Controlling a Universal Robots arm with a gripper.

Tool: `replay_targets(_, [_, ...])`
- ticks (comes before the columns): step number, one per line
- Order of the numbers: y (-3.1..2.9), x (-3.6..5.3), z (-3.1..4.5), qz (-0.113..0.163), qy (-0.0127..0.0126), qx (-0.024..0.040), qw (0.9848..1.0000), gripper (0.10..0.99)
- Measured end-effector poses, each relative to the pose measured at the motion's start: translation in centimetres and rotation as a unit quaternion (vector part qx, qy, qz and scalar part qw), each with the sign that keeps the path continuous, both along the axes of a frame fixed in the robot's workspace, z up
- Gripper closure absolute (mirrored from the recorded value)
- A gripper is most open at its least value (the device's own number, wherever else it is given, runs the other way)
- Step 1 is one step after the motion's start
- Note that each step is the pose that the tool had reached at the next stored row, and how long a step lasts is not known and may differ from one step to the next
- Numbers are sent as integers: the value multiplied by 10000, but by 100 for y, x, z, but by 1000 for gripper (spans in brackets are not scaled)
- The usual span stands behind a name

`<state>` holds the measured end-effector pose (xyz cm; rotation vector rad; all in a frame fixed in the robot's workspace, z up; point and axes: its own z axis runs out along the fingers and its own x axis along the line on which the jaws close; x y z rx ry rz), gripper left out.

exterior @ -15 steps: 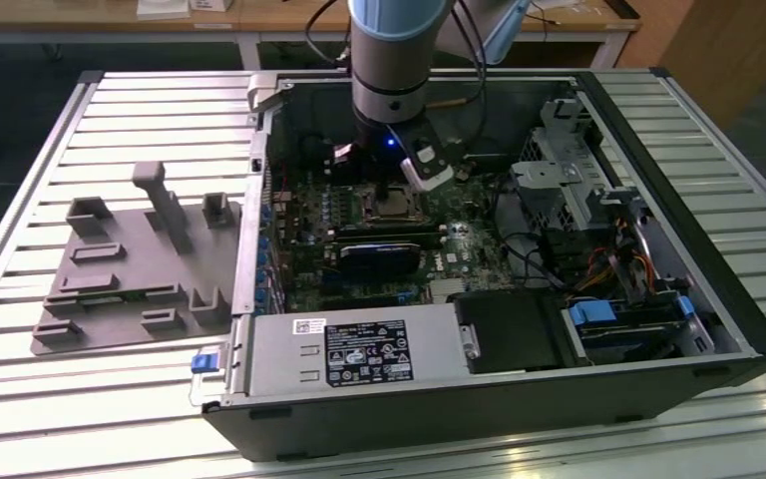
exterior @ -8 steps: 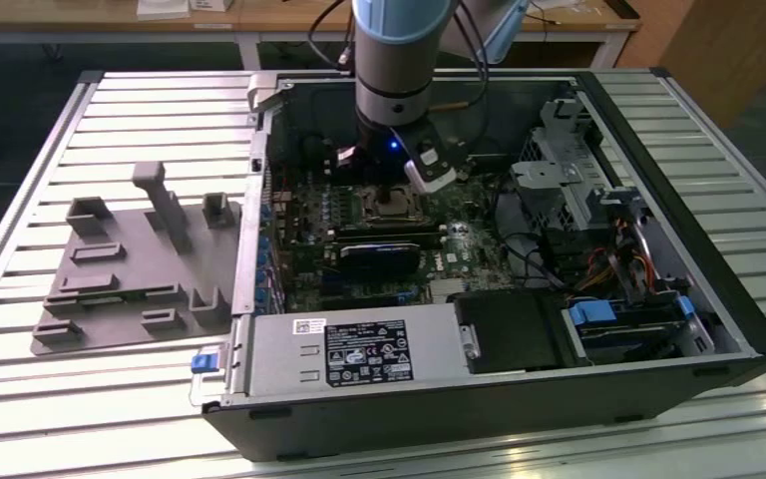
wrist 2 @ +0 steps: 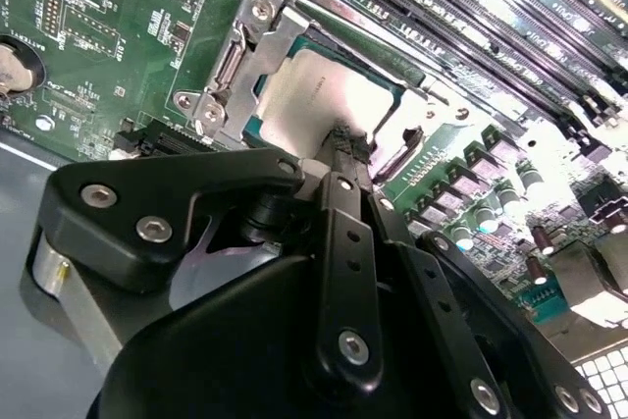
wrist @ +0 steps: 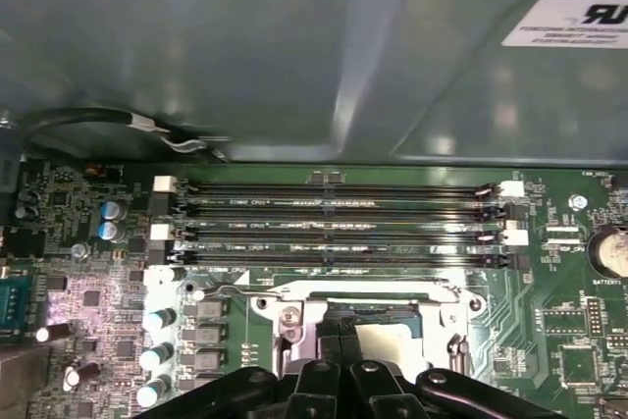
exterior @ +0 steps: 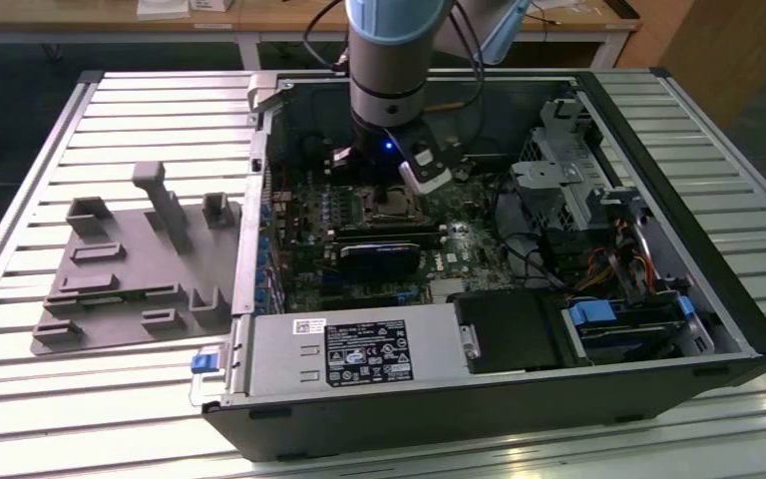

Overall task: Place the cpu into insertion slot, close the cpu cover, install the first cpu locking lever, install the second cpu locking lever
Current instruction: 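Close the cpu cover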

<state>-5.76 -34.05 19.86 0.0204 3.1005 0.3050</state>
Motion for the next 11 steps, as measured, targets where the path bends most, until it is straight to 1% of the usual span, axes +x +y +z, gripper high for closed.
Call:
replay_targets(8, [0,-4,-2,0,-3,-17,10000,984])
replay_targets(11, [1,17,-4,-1,-4,-19,10000,984])
